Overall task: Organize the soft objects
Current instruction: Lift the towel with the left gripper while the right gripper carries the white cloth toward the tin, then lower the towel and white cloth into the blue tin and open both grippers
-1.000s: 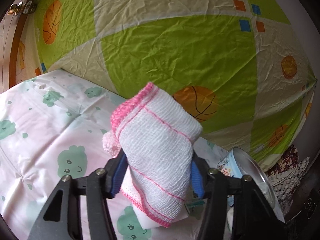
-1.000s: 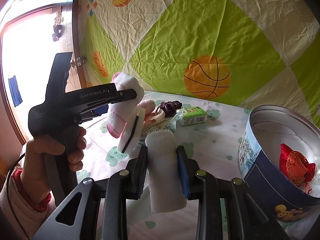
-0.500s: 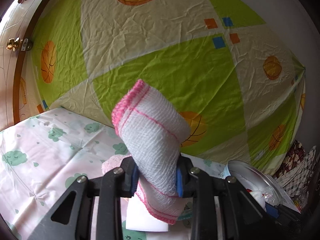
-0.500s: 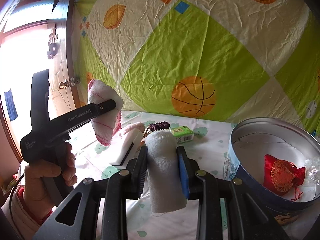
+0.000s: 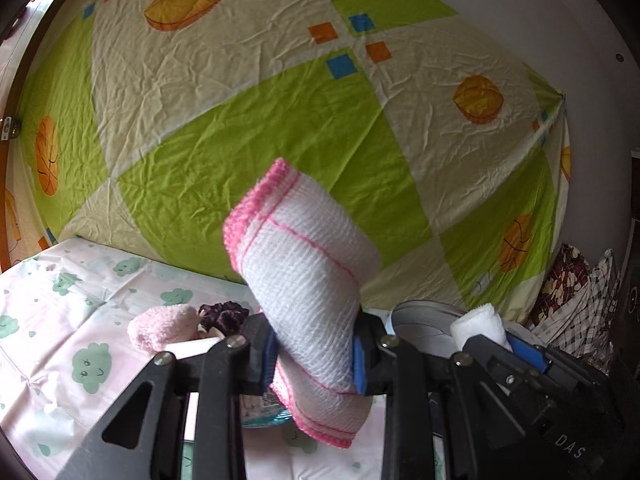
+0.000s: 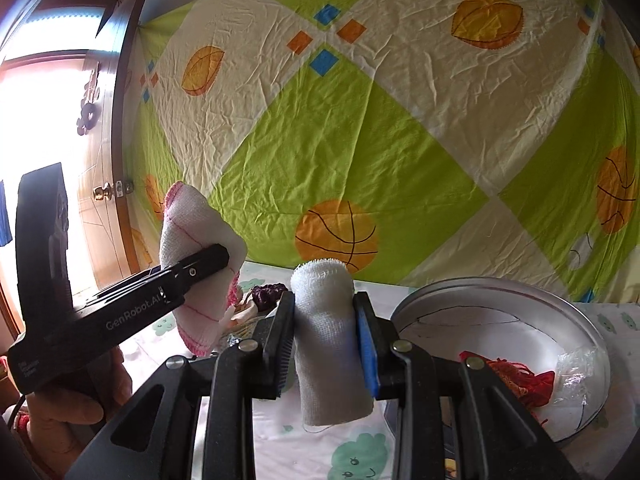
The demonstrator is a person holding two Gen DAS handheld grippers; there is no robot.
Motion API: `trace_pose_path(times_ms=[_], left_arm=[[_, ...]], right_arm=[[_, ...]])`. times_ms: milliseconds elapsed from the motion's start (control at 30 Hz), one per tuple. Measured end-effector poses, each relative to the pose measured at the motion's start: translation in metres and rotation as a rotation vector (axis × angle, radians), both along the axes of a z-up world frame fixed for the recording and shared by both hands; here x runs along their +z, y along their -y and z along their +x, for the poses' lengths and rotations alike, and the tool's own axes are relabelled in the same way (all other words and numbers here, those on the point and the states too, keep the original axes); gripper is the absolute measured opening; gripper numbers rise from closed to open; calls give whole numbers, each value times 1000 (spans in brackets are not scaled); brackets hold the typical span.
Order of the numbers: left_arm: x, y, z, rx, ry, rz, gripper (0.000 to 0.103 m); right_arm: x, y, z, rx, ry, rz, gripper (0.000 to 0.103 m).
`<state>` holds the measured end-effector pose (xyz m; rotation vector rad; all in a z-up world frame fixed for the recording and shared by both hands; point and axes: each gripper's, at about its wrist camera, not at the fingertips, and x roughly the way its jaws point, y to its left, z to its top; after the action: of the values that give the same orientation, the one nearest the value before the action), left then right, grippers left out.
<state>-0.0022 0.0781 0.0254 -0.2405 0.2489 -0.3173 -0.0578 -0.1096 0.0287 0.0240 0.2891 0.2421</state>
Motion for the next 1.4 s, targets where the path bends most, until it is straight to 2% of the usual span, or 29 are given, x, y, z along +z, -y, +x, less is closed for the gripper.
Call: trace_pose_path(times_ms=[100, 700, 933, 1400], left_arm=[[0, 15, -2, -29, -5, 2, 27], [11, 111, -8, -188, 2, 73, 27], [10, 140, -5, -233, -12, 106, 27], [5, 188, 20, -265, -61, 131, 27]], right_arm=[[3, 10, -1, -20, 17, -10, 31], [20, 128, 1, -222, 57, 106, 31], [20, 155, 3, -285, 64, 75, 31], [4, 204, 19, -394, 12, 44, 31]])
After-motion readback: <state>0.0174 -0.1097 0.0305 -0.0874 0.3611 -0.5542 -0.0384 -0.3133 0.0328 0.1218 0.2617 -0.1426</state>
